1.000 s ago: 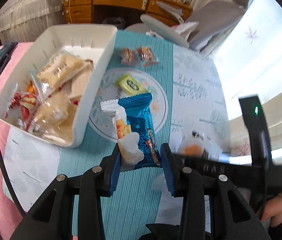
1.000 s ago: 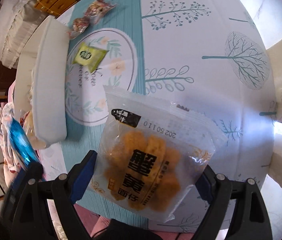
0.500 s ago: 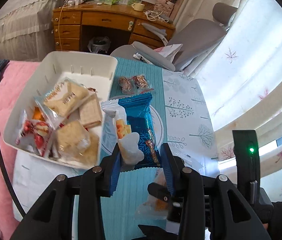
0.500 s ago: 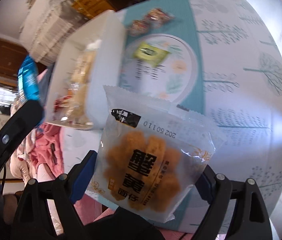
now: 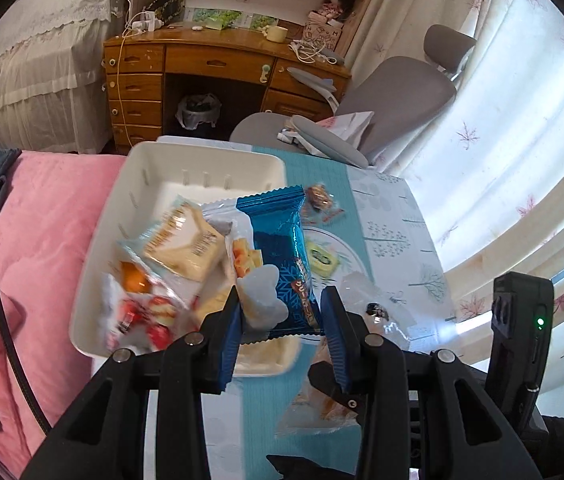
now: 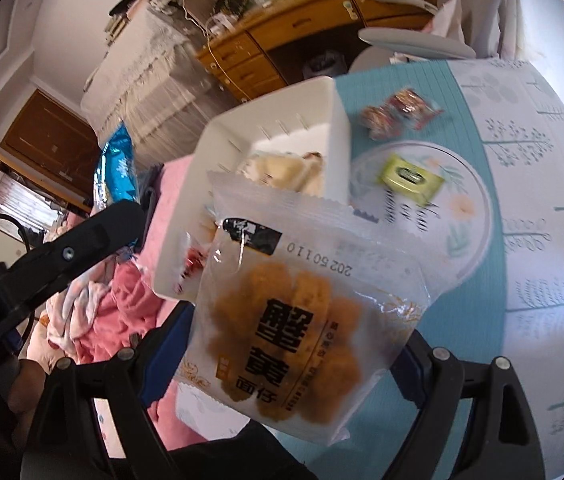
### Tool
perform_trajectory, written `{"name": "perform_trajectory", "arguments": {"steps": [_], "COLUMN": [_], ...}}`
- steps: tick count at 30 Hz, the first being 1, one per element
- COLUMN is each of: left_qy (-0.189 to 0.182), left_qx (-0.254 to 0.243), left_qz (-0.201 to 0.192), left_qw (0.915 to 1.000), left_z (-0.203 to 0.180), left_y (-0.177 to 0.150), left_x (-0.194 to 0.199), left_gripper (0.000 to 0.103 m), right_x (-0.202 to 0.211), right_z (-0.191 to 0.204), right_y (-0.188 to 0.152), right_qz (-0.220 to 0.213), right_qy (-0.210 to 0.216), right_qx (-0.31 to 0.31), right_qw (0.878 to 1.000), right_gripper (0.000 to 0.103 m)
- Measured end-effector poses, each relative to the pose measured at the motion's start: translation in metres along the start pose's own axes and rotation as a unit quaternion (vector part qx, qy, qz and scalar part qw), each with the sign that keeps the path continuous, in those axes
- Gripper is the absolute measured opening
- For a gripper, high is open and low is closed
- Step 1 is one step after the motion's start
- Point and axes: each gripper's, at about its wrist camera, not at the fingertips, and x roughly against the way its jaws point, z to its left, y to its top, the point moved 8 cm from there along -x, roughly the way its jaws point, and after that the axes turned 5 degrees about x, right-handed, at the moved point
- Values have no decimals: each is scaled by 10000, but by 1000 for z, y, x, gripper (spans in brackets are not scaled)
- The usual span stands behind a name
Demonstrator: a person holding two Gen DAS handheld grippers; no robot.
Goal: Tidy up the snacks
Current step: 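Carry the orange-cake bag and blue wrapper over the tray and open both tools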
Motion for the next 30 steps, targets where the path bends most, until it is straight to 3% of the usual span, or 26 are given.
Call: {"name": "perform_trajectory", "arguments": {"steps": [6,11,16,17,19,22,30], "left_qy": [150,349,655,656,755,789,649], "left_qx": [-19,-58,-143,-155,-199,-205,-385], "left_qz": [81,157,308,350,419,406,638], "left_qw": [9999,9993,9973,9971,9961,9958,9951], "left_z": [45,80,101,103,106,109,96], "left_y": [20,36,43,43,42,45,42], "left_x": [-4,-14,-27,-29,-31,-31,-29], "left_gripper": [37,37,39,41,64,75,79], "right_x": [-22,-45,-55,-55,-57,-56,-37], "right_z": [23,31,35,35,34,31,28], "right_y": [11,25,37,39,41,40,29], "right_qz": [-370,-535,-798,-838,-826,-800,-975], "right_qy": [-29,168,25,4,-38,-87,-265], "right_qx": [-177,-860,-1136,-1177,-1209,-1249,-1197], "right_qw": [9992,9947,9903,9895,9892,9889,9877], "right_gripper": [89,90,91,90,91,93,93]}}
